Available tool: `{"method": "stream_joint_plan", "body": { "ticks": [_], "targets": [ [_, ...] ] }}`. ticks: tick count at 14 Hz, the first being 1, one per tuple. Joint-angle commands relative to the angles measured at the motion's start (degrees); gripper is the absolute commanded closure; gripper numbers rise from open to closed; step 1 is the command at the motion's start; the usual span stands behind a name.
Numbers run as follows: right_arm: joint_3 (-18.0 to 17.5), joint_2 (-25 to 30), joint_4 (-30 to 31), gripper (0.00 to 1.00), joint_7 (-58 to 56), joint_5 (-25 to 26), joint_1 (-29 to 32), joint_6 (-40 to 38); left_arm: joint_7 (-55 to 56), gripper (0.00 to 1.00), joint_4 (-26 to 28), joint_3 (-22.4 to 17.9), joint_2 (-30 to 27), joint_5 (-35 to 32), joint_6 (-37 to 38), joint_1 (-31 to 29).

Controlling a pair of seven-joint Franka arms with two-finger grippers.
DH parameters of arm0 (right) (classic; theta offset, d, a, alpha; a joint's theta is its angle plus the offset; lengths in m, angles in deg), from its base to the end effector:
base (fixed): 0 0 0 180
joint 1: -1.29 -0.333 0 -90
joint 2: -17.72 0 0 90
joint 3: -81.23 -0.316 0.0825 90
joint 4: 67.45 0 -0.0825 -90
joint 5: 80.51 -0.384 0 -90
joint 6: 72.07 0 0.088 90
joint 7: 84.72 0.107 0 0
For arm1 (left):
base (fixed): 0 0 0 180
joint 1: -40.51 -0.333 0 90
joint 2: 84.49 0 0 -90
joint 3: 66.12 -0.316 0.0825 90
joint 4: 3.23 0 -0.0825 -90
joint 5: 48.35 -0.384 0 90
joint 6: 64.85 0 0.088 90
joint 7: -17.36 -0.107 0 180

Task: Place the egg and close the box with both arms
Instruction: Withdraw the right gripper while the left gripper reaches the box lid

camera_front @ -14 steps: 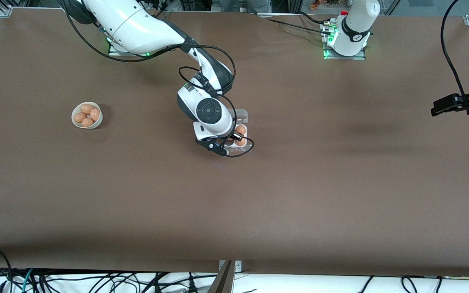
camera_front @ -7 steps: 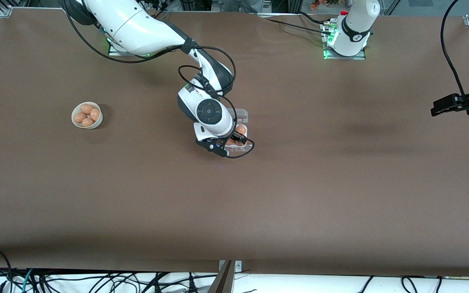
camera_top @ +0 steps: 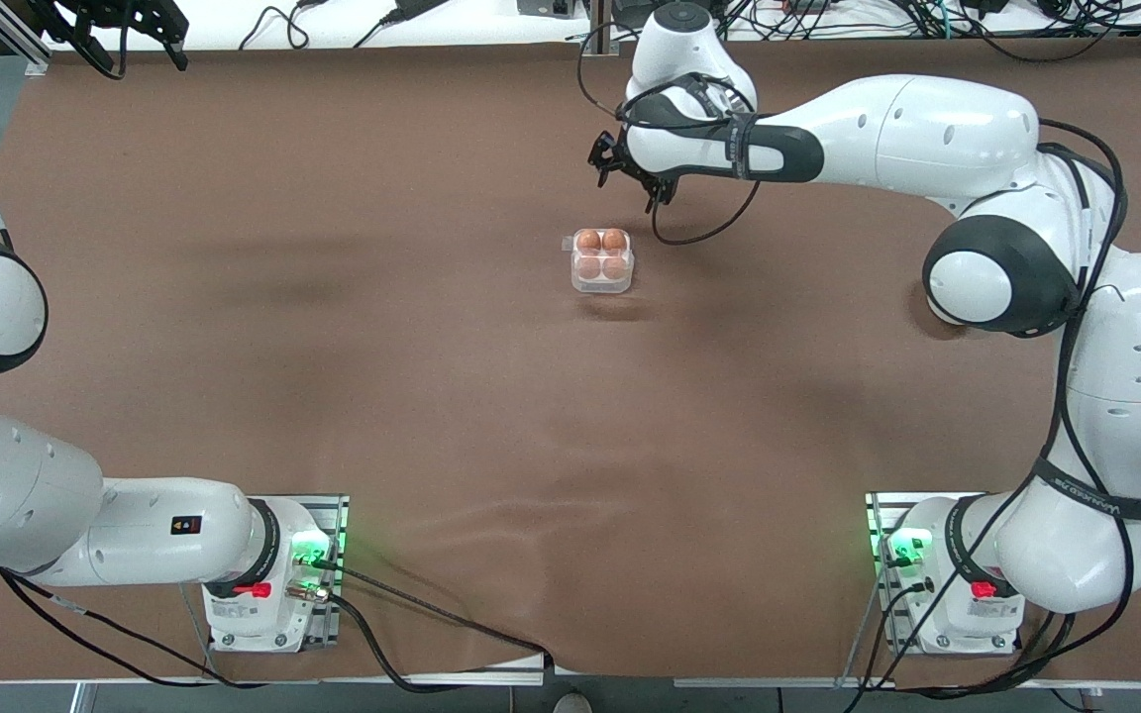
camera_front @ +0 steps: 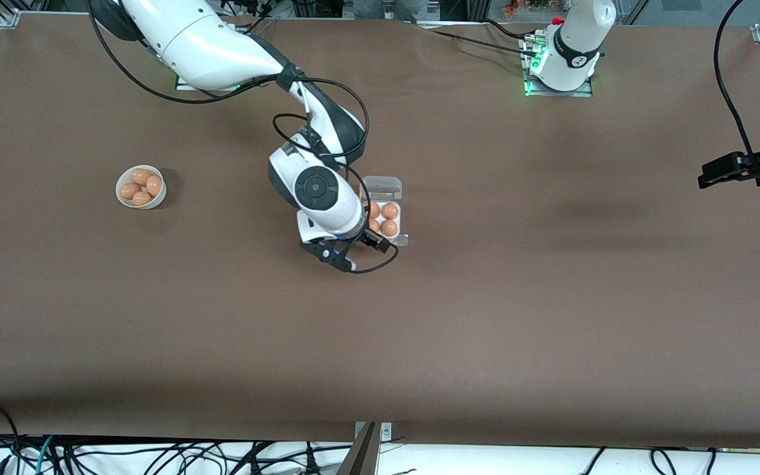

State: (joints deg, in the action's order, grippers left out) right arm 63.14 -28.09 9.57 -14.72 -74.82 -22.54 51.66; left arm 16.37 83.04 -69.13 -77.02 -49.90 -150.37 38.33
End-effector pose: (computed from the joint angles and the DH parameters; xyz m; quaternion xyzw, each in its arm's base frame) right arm 0.5899 0.4521 0.2694 -0.9620 0.2628 0.0424 0.0607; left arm 0.5807 0.0539 0.5745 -0.9966 -0.0367 0.0724 0.0131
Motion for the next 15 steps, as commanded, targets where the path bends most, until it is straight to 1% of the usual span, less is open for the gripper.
{"method": "stream_joint_plan", "body": {
  "ticks": [1,3,4,5,6,7,8,9,10,11,12,13,14,15],
  "targets": [
    [-0.2,1.9,0.1,0.00,-0.6,1.9,2.2,-1.4,0.4,0.00,-1.9,0.2,1.0,1.2,0.7,-0.4],
    [0.0,3.3,0.1,0.00,-3.2,2.0,4.0,-2.4,0.5,0.00,-1.9,0.5,1.0,1.3,0.9,0.3],
    [1.2,4.5,0.2,0.00,-5.0,2.0,4.1,-4.3,1.6,0.00,-1.9,1.0,0.9,2.2,1.0,0.8],
    [3.0,5.5,0.2,0.00,-7.5,2.1,4.1,-6.7,3.8,0.02,-1.9,2.5,0.9,4.3,1.1,1.2],
    [4.0,6.4,0.2,0.00,-9.8,2.1,4.2,-9.2,6.5,0.06,-1.9,4.3,0.9,5.6,1.7,1.4],
    [5.4,7.5,0.3,0.00,-12.1,2.0,4.4,-11.4,8.7,0.14,-1.9,7.0,0.9,5.9,3.8,1.5],
    [6.0,8.9,0.3,0.00,-15.1,2.0,5.0,-13.3,9.5,0.25,-1.9,9.9,1.0,5.9,5.6,1.5],
    [6.1,9.7,0.7,0.00,-18.5,2.0,6.2,-14.2,9.7,0.32,-1.9,12.1,1.0,6.9,6.4,1.5],
    [5.8,10.7,0.7,0.00,-20.5,2.1,8.0,-16.3,11.8,0.33,-1.8,13.5,1.0,8.4,6.6,1.5],
    [5.8,10.9,0.3,0.00,-22.7,2.0,9.1,-18.8,17.4,0.42,-1.9,14.9,1.0,10.8,6.5,1.6],
    [6.0,11.4,0.3,0.00,-26.5,2.2,9.9,-20.1,23.5,0.53,-1.9,16.5,1.1,14.5,6.5,1.7],
    [6.2,13.0,0.5,0.00,-30.8,2.0,11.0,-21.1,27.1,0.67,-1.9,17.8,2.2,18.0,6.5,1.7],
    [7.6,14.2,0.9,0.00,-35.0,1.8,11.2,-21.6,28.9,0.74,-1.9,19.6,3.3,20.6,6.5,2.3],
    [9.6,16.3,2.4,0.00,-38.8,1.8,10.8,-21.7,30.0,0.81,-1.9,21.0,4.3,21.2,6.5,3.6]
  ]
}}
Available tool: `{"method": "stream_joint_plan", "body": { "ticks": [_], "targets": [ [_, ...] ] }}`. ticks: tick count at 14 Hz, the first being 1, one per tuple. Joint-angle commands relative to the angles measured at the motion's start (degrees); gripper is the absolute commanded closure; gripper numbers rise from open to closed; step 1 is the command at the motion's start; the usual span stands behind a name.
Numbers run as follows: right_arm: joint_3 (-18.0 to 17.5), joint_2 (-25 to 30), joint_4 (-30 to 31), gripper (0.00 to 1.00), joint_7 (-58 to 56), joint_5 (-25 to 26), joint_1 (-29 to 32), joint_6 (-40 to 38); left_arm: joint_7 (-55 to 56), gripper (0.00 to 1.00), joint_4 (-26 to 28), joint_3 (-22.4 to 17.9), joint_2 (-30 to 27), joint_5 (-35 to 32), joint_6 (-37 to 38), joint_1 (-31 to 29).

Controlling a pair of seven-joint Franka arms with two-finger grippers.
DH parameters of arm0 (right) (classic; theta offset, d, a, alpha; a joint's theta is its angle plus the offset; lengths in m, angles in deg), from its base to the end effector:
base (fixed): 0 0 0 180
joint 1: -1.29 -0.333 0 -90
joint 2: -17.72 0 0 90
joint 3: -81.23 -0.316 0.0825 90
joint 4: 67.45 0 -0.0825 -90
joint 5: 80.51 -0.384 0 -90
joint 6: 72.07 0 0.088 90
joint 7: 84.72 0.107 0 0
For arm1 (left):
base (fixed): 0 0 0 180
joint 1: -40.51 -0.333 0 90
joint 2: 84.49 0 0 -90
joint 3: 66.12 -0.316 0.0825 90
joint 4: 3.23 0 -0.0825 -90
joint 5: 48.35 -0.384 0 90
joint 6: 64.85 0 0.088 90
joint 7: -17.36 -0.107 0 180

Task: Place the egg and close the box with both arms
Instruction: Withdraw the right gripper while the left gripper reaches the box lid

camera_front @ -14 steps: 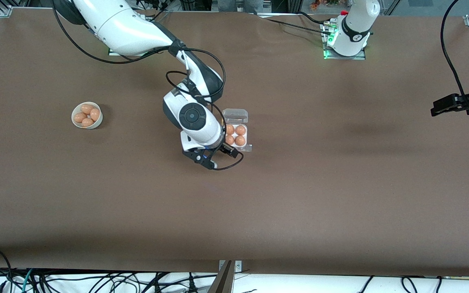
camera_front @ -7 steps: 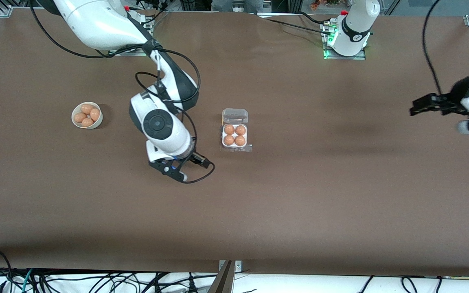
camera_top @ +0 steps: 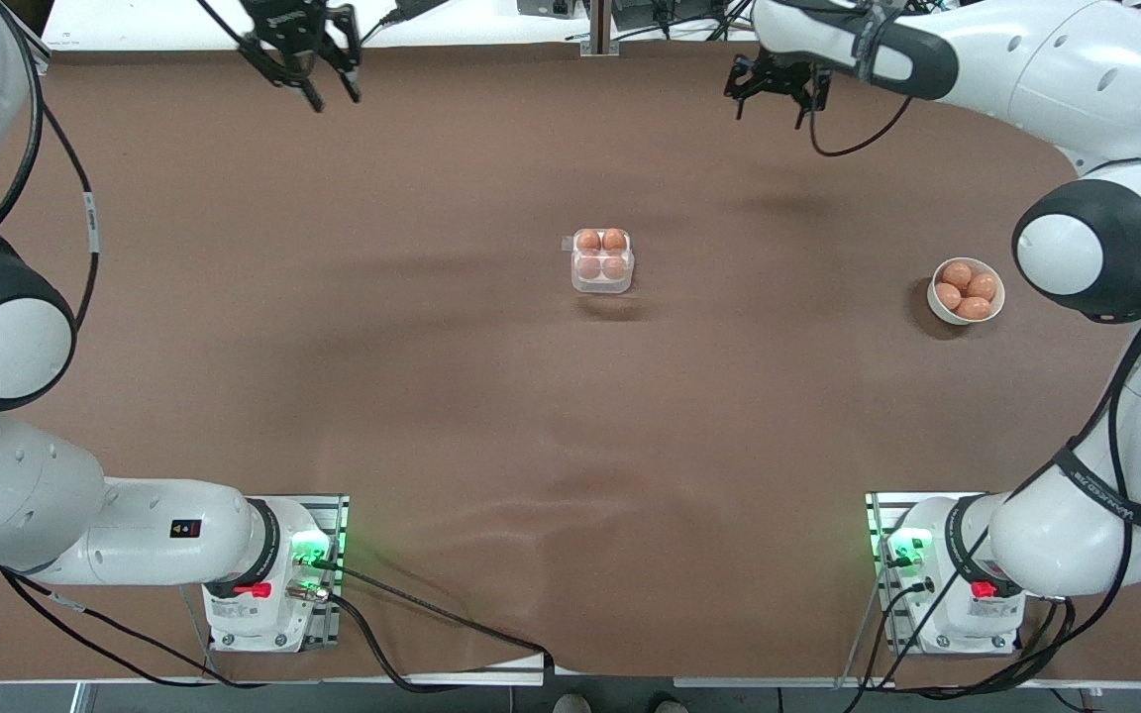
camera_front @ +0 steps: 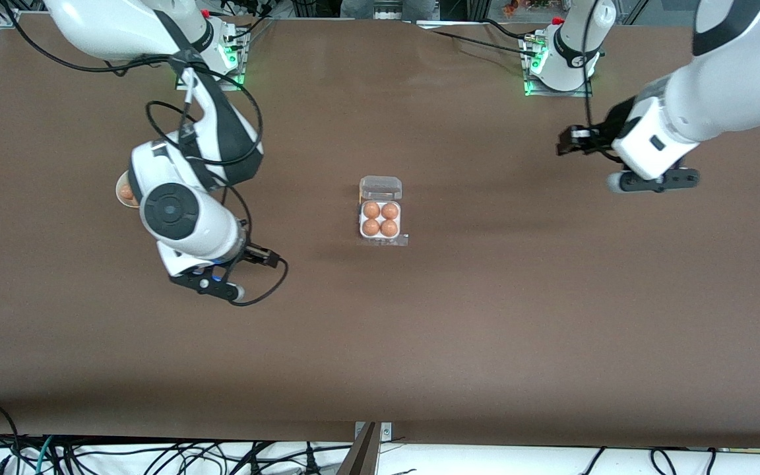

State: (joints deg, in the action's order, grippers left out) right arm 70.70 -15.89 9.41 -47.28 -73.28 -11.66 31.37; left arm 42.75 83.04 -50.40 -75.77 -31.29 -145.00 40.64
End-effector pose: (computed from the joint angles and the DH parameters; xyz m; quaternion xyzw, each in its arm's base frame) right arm 0.6618 0.2473 0.3814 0.9917 -0.1154 -0.0441 0.0364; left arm 0.5476 -0.1805 0.5654 0.9750 0.0735 -0.1759 0.1138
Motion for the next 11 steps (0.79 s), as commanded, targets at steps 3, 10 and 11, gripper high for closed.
{"method": "stream_joint_plan", "body": {
  "ticks": [3,10,11],
  "targets": [
    [5.1,13.9,11.7,0.00,-13.8,0.6,0.9,0.0,8.0,0.95,-1.9,2.7,7.3,2.7,1.0,9.2],
    [5.8,34.3,22.9,0.00,-21.7,-0.4,9.4,-4.1,14.6,0.97,-5.5,2.7,21.6,2.7,-1.3,22.4],
    [5.8,35.6,22.9,0.00,-21.7,-0.5,10.0,-5.5,15.2,0.97,-7.4,2.7,24.4,2.8,-1.3,23.4]
  ]
}}
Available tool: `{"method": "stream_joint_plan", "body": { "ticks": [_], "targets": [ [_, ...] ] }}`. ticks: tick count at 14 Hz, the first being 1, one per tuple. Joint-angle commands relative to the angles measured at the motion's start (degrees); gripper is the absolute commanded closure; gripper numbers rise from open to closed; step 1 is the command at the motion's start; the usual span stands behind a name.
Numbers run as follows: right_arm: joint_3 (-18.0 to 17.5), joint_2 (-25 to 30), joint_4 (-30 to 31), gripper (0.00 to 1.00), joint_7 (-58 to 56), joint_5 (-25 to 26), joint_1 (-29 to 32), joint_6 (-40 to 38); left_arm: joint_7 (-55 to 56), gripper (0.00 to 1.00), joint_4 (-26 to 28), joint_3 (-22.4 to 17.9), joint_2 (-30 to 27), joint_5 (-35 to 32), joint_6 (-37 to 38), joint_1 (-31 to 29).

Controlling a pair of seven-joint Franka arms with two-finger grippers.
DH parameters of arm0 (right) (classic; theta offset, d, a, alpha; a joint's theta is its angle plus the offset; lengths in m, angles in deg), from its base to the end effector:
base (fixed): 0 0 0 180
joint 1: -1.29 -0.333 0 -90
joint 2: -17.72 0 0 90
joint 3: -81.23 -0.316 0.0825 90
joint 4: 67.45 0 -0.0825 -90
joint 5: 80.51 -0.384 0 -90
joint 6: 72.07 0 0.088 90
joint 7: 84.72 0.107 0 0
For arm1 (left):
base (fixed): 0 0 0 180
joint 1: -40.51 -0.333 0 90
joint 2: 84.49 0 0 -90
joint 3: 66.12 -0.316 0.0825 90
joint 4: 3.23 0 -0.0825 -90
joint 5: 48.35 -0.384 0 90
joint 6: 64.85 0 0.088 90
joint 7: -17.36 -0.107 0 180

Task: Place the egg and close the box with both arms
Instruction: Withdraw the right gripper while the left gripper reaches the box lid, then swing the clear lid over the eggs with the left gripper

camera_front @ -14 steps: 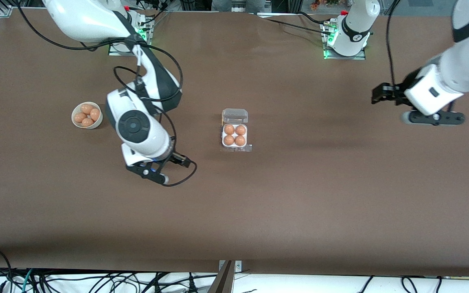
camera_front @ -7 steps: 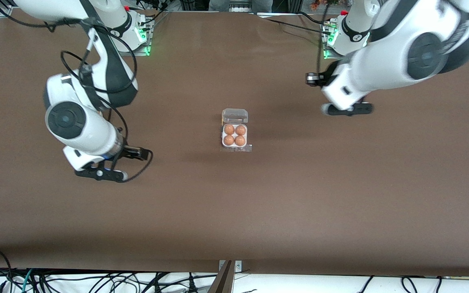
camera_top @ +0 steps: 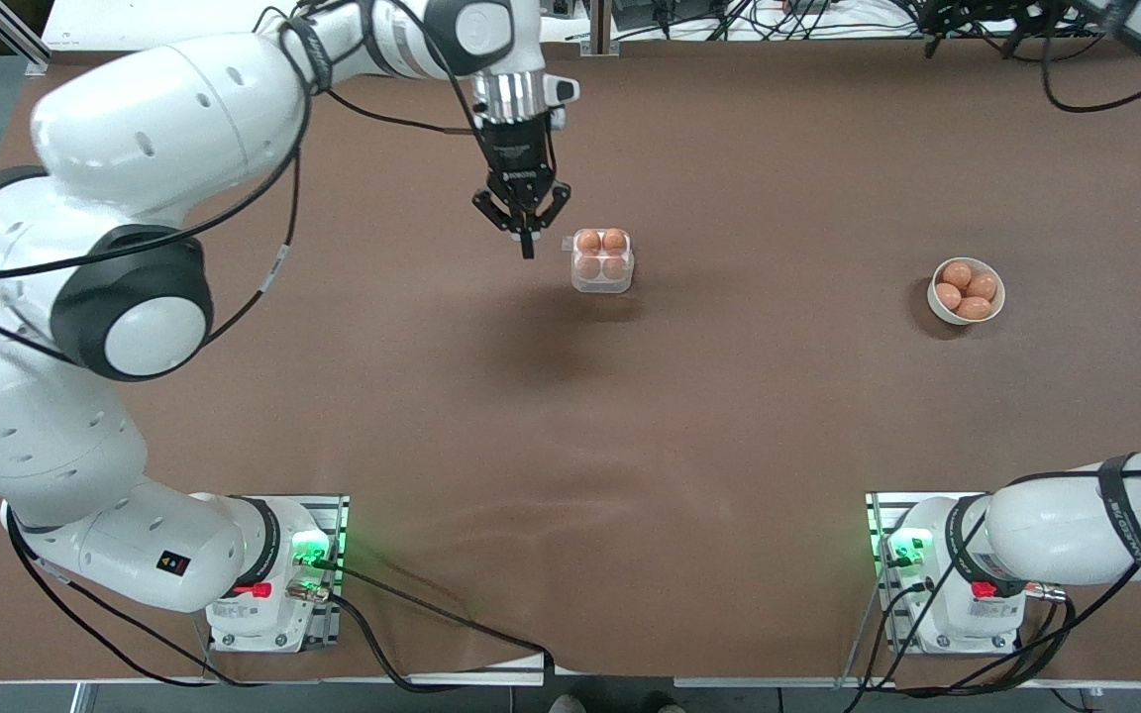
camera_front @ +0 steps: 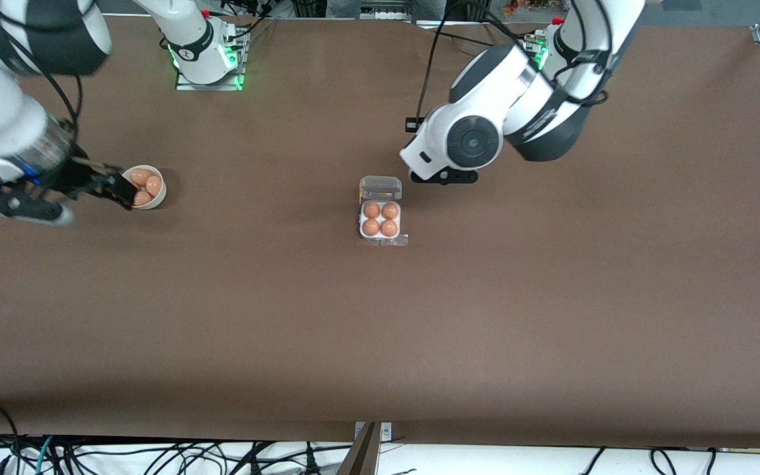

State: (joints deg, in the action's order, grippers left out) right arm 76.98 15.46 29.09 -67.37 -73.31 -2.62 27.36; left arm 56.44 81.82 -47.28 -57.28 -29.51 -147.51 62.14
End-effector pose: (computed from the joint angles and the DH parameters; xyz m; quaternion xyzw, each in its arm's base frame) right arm 0.5721 0.0698 0.5630 0.9957 -0.0701 0.0188 0.0578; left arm 0.4745 -0.4146 0.3954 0.9418 0.0062 -0.3347 0.0297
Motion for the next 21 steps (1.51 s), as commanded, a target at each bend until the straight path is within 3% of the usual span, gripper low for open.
{"method": "stream_joint_plan", "body": {
  "ticks": [1,6,16,21],
  "targets": [
    [-0.4,5.5,3.3,0.00,-1.6,-0.9,1.4,-2.1,2.6,0.96,-8.3,-0.5,8.6,1.0,1.1,3.1],
    [4.8,7.4,3.2,0.00,-5.9,-5.4,1.9,-3.4,5.7,0.96,-10.1,-1.0,15.6,0.6,-7.9,8.4],
    [5.1,5.9,2.9,0.00,-5.4,-5.6,1.7,-2.2,7.4,0.92,-10.1,-2.4,19.2,-5.6,-16.8,10.3],
    [5.0,5.9,2.9,0.00,-5.4,-5.5,1.6,-2.0,7.7,0.97,-10.2,-2.9,20.1,-8.4,-22.1,10.4]
  ]
}}
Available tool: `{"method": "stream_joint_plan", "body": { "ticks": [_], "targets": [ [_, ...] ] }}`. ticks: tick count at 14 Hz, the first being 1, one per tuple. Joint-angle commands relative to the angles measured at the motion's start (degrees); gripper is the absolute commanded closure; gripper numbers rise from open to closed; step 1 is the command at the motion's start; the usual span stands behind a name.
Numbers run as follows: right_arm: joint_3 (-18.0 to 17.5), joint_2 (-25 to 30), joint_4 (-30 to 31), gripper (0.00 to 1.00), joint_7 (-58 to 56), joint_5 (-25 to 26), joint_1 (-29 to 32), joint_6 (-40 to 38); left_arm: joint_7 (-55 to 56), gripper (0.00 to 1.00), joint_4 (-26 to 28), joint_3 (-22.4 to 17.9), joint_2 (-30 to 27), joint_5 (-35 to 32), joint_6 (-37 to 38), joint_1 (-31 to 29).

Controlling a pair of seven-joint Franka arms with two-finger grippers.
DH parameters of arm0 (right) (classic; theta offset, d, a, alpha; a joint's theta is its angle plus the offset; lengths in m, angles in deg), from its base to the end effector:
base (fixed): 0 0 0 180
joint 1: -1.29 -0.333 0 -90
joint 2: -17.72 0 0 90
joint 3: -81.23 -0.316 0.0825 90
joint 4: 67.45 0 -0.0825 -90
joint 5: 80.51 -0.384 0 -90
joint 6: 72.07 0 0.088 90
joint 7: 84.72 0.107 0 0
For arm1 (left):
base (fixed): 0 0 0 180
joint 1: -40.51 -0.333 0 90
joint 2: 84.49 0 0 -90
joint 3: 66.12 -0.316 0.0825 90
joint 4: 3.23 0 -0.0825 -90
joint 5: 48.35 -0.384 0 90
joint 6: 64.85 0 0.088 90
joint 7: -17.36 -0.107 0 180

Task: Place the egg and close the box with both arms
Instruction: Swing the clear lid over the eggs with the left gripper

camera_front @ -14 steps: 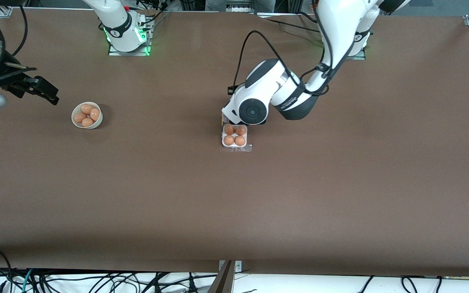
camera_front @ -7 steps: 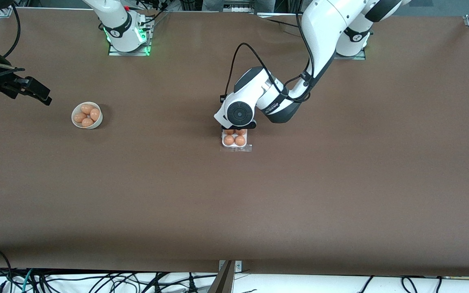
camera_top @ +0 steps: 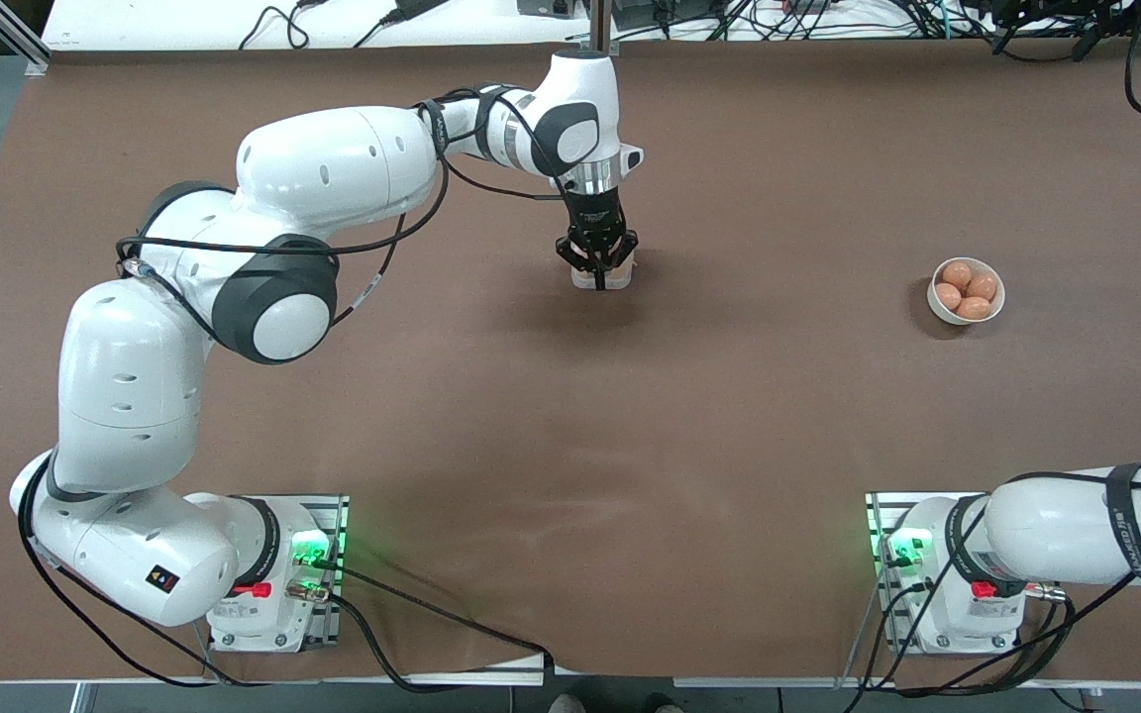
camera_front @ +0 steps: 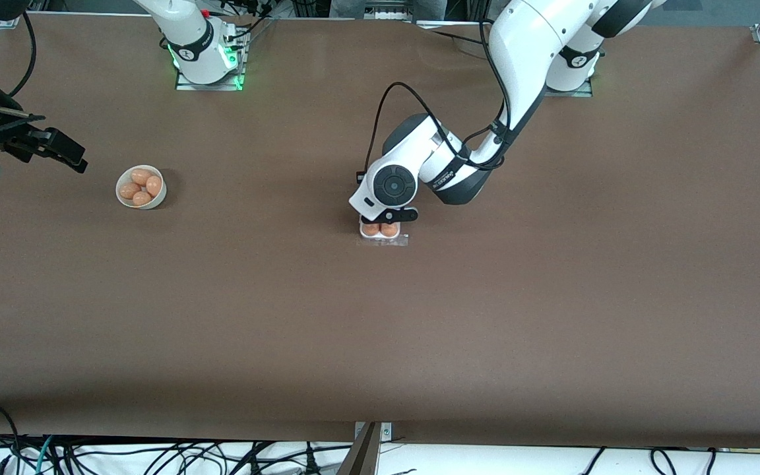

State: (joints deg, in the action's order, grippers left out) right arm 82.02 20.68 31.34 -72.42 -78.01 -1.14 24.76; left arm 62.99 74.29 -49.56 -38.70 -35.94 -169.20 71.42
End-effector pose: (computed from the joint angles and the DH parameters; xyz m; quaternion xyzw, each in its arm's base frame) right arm 0.5462 0.0113 0.5905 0.9956 -0.0905 0.0112 0.0201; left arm 0.4918 -0.5021 0.2445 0.9658 0.0520 -0.2517 0.0341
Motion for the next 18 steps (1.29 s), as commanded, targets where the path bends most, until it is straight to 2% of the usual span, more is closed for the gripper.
{"method": "stream_joint_plan", "body": {
  "ticks": [1,8,9,10,12,14,16,18],
  "targets": [
    [-0.1,0.6,0.6,0.00,-0.3,-0.8,0.1,0.6,1.1,0.98,-2.7,-1.0,1.5,-2.0,-0.8,1.1],
    [-0.1,0.6,0.5,0.00,-0.4,-0.9,0.1,0.6,0.9,0.97,-5.2,-4.6,0.6,-2.7,-1.6,0.6],
    [-0.1,0.6,0.5,0.00,-0.4,-0.9,0.1,0.6,0.7,0.92,-5.3,-5.6,0.0,-2.8,-1.4,0.4],
    [-0.1,0.6,0.5,0.00,-0.4,-0.9,0.1,0.6,0.5,0.82,-5.3,-7.1,-0.7,-2.9,-1.2,0.2],
    [-0.2,0.6,0.5,0.00,-0.4,-0.9,0.1,0.6,-1.3,0.55,-8.2,-11.1,-3.1,-6.9,2.7,-0.2],
    [-0.4,0.7,0.5,0.00,-0.4,-0.9,0.1,0.6,-9.0,0.32,-11.8,-13.8,-4.6,-11.9,10.1,-1.9],
    [-0.4,0.7,0.5,0.00,-0.4,-0.9,0.1,0.6,-17.6,0.21,-14.3,-15.3,-6.2,-14.3,14.3,-5.1],
    [-0.5,0.7,0.5,0.00,-0.4,-0.9,0.1,0.6,-22.4,0.15,-14.9,-15.6,-8.7,-14.5,14.5,-9.4]
  ]
}}
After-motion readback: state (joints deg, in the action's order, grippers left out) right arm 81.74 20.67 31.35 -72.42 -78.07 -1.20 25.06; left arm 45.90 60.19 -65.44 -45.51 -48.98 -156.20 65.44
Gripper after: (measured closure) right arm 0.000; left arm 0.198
